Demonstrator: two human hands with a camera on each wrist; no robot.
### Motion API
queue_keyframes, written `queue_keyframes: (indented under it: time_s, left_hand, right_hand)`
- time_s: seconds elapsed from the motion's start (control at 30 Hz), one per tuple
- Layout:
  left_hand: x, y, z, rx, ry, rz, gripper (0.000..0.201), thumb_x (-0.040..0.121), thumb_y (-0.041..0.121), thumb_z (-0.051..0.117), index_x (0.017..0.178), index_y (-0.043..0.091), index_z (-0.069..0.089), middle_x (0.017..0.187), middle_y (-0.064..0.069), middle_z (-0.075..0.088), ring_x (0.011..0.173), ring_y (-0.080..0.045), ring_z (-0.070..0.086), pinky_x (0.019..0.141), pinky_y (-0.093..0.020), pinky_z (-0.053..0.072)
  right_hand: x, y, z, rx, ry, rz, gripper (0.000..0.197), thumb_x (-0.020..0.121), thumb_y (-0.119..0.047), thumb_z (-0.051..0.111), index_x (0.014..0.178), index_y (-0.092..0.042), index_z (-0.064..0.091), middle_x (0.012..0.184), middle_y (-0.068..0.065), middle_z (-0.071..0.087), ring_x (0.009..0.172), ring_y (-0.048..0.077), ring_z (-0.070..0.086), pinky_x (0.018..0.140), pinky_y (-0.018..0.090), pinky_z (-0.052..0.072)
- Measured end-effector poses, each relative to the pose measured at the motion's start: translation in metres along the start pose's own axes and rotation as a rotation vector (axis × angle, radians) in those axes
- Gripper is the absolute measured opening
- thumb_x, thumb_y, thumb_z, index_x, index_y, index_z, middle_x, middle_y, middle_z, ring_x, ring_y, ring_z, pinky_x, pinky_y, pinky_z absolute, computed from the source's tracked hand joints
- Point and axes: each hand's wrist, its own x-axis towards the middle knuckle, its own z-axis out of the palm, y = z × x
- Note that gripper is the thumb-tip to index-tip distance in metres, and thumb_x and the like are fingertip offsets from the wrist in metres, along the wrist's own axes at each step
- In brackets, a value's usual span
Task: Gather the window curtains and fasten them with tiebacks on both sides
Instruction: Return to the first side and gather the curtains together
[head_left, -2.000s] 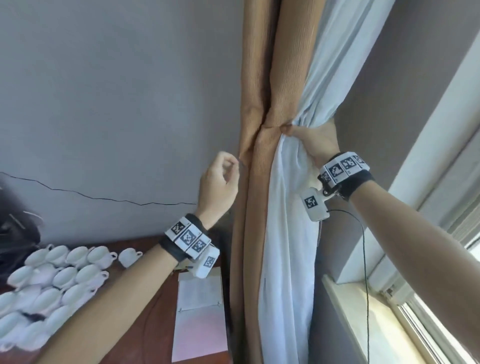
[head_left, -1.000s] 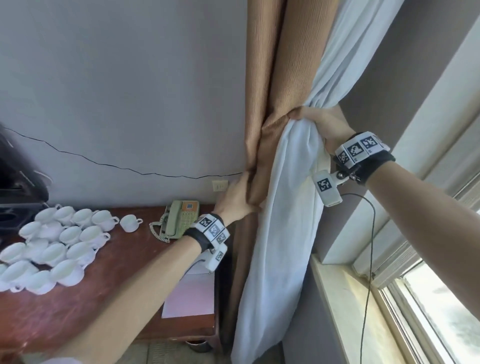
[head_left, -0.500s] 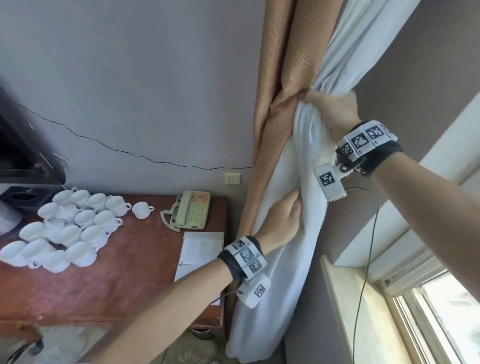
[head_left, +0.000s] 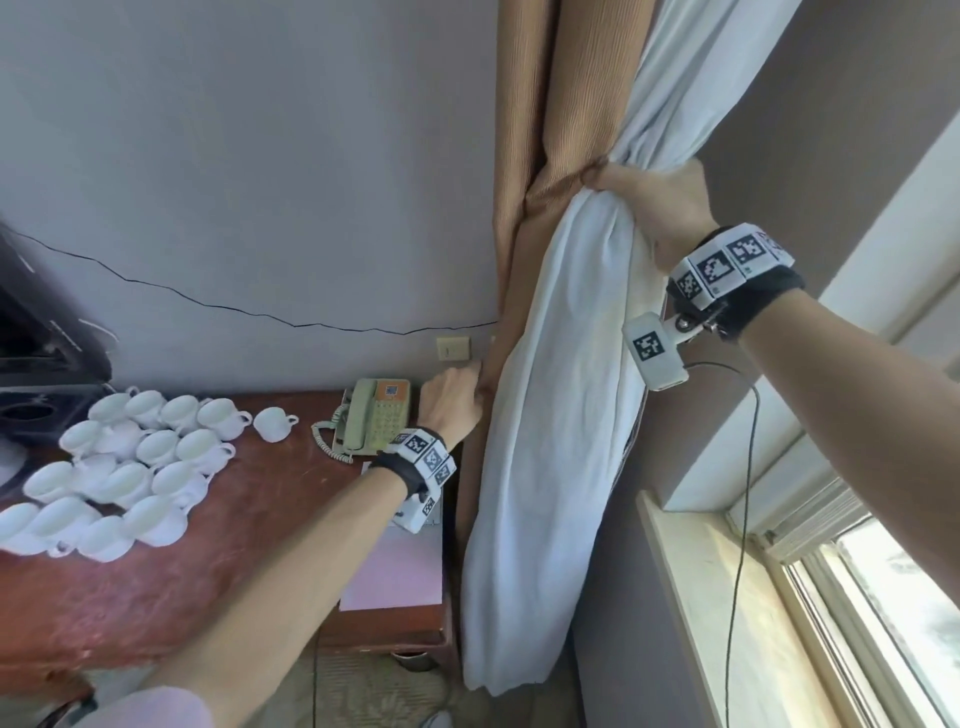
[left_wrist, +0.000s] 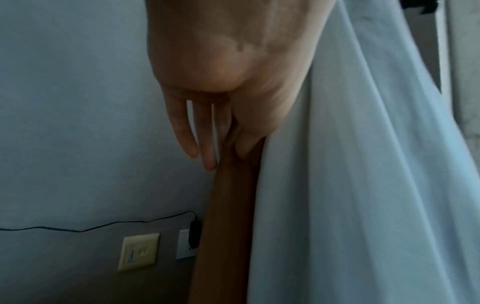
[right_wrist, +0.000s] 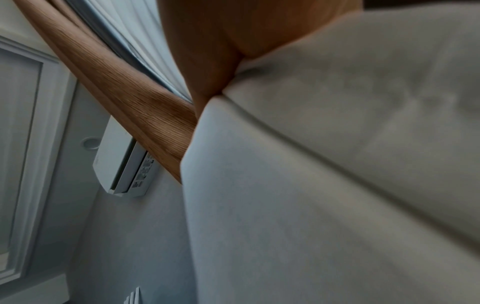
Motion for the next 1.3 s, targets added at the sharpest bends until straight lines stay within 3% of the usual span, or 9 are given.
queue_keyframes:
  time_s: [0.23, 0.37, 0.47, 0.57, 0.77, 0.87, 1.0, 1.13, 1.3]
  left_hand:
    - [-0.001, -0.025, 0.009, -0.743, 0.005, -0.229, 0.027, 0.108, 0.014, 0.046, 0.088, 0.021, 0.062, 0.073, 0.005, 0.061, 0.061, -0.011, 0.052, 0.063, -0.032, 0.043]
    - [-0.011, -0.043, -0.018, -1.039, -0.185, -0.262, 0.035, 0.109, 0.035, 0.047, 0.133, 0.012, 0.059, 0.128, 0.002, 0.068, 0.117, -0.011, 0.063, 0.112, -0.038, 0.045]
    - [-0.020, -0.053, -0.044, -0.707, -0.294, -0.174, 0.083, 0.093, 0.058, 0.065, 0.151, 0.008, 0.034, 0.146, 0.005, 0.051, 0.129, -0.011, 0.052, 0.112, -0.034, 0.041]
    - [-0.025, -0.057, -0.053, -0.145, -0.156, -0.047, 0.076, 0.084, 0.044, 0.083, 0.130, 0.008, 0.034, 0.103, 0.000, 0.058, 0.085, -0.017, 0.060, 0.075, -0.035, 0.054]
    - [-0.014, -0.090, -0.066, 0.001, 0.142, -0.085, 0.040, 0.089, -0.006, 0.063, 0.117, 0.007, 0.038, 0.099, -0.014, 0.058, 0.082, -0.036, 0.064, 0.071, -0.051, 0.058]
    - [-0.014, -0.099, -0.101, 0.184, 0.293, -0.264, 0.054, 0.077, 0.014, 0.087, 0.114, 0.005, 0.049, 0.110, -0.018, 0.061, 0.098, -0.039, 0.064, 0.078, -0.047, 0.052]
    - [-0.015, -0.095, -0.121, 0.237, 0.070, -0.517, 0.054, 0.090, 0.055, 0.071, 0.101, 0.003, 0.072, 0.097, -0.020, 0.076, 0.093, -0.039, 0.074, 0.077, -0.041, 0.056]
    - [-0.022, -0.092, -0.091, -0.494, -0.175, -0.708, 0.054, 0.105, 0.048, 0.053, 0.091, 0.000, 0.072, 0.056, -0.003, 0.071, 0.049, -0.016, 0.071, 0.055, -0.029, 0.059]
    - [-0.002, -0.073, -0.032, -1.246, -0.064, -0.744, 0.042, 0.112, 0.031, 0.041, 0.147, 0.009, 0.049, 0.133, -0.007, 0.064, 0.123, -0.024, 0.064, 0.100, -0.037, 0.055]
  right_hand:
    - [0.008, 0.003, 0.004, 0.015, 0.073, -0.048, 0.044, 0.069, -0.011, 0.093, 0.095, -0.026, 0.062, 0.101, -0.008, 0.073, 0.086, -0.001, 0.073, 0.070, 0.014, 0.059]
    - [0.021, 0.007, 0.002, -0.003, 0.154, -0.061, 0.061, 0.059, -0.021, 0.096, 0.112, -0.017, 0.068, 0.107, -0.004, 0.076, 0.094, 0.006, 0.076, 0.081, 0.023, 0.064]
    - [0.028, 0.010, 0.001, -0.022, 0.182, -0.054, 0.071, 0.054, -0.028, 0.098, 0.117, -0.014, 0.069, 0.108, -0.005, 0.077, 0.096, 0.005, 0.076, 0.084, 0.025, 0.064]
    - [0.030, 0.011, 0.004, -0.018, 0.183, -0.067, 0.067, 0.054, -0.028, 0.097, 0.114, -0.013, 0.072, 0.104, -0.006, 0.078, 0.089, 0.001, 0.076, 0.081, 0.023, 0.064]
    - [0.029, 0.014, 0.017, -0.017, 0.177, -0.064, 0.086, 0.047, -0.035, 0.099, 0.123, -0.010, 0.066, 0.110, -0.004, 0.076, 0.097, 0.006, 0.075, 0.084, 0.026, 0.064]
    - [0.029, 0.015, 0.018, 0.000, 0.179, -0.065, 0.087, 0.047, -0.032, 0.100, 0.123, -0.010, 0.066, 0.110, -0.004, 0.076, 0.098, 0.007, 0.075, 0.085, 0.027, 0.065]
    - [0.029, 0.017, 0.022, 0.010, 0.178, -0.076, 0.090, 0.047, -0.032, 0.099, 0.126, -0.010, 0.064, 0.112, -0.003, 0.076, 0.100, 0.007, 0.075, 0.086, 0.027, 0.064]
    - [0.029, 0.018, 0.022, 0.017, 0.185, -0.075, 0.093, 0.046, -0.032, 0.099, 0.129, -0.010, 0.062, 0.115, -0.002, 0.074, 0.103, 0.009, 0.074, 0.089, 0.029, 0.064]
    - [0.024, 0.018, 0.025, 0.007, 0.172, -0.090, 0.089, 0.050, -0.029, 0.098, 0.129, -0.010, 0.062, 0.113, -0.003, 0.074, 0.101, 0.008, 0.074, 0.088, 0.029, 0.064]
